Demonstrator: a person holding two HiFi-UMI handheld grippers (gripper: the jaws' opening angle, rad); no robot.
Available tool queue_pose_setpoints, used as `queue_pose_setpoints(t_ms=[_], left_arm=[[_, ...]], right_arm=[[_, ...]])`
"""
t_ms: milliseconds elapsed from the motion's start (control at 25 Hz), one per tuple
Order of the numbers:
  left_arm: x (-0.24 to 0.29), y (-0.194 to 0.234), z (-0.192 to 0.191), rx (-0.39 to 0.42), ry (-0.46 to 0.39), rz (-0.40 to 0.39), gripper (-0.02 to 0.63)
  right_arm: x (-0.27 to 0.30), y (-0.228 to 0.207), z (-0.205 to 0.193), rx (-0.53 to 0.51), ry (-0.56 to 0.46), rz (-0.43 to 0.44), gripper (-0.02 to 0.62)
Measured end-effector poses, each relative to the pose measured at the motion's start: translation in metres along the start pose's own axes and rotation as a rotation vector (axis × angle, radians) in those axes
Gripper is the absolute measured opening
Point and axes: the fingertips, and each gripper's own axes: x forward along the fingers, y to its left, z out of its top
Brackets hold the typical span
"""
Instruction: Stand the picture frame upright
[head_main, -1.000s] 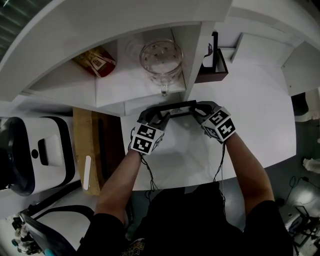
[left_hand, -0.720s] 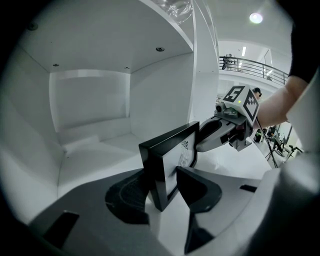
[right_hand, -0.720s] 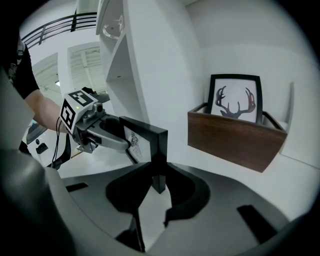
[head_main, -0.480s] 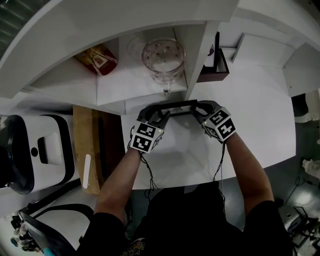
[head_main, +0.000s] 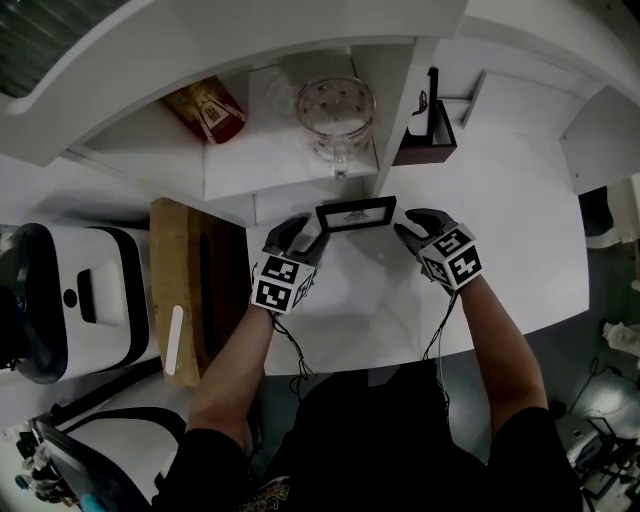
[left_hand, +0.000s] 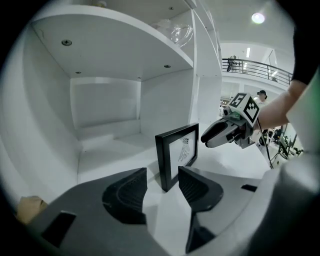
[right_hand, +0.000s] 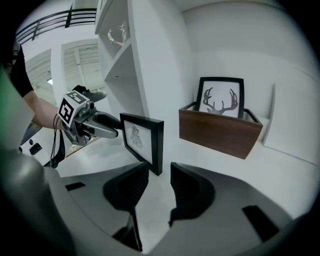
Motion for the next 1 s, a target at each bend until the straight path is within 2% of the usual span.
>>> queue_pose_setpoints(t_ms=[280, 400, 520, 600, 760, 1000], left_arm=[[-0.033, 0.0, -0.001, 0.008, -0.042, 0.02, 0.189], [-0.049, 0.0, -0.002, 0.008, -0.055, 0.042, 0.119], [-0.062, 0.0, -0.002, -0.004, -0.065, 0.069, 0.034], [-0.069, -0.005, -0.002, -0.017, -0.071, 0.074, 0.016], [-0.083, -0.021, 0.002, -0.037, -0.082, 0.075, 0.006], [-0.108, -0.054, 0.004, -0.112, -0.106, 0.099, 0.006]], right_arm=[[-0.026, 0.01, -0.002, 0.026, -0.047, -0.055, 0.123], [-0.039, 0.015, -0.001, 0.052, -0.08, -0.087, 0.109], [-0.053, 0.02, 0.001, 0.076, -0.115, -0.116, 0.047], [-0.062, 0.025, 0.003, 0.088, -0.136, -0.121, 0.023], [-0.079, 0.035, 0.006, 0.109, -0.159, -0.119, 0.012], [-0.11, 0.051, 0.011, 0.124, -0.2, -0.101, 0.011]])
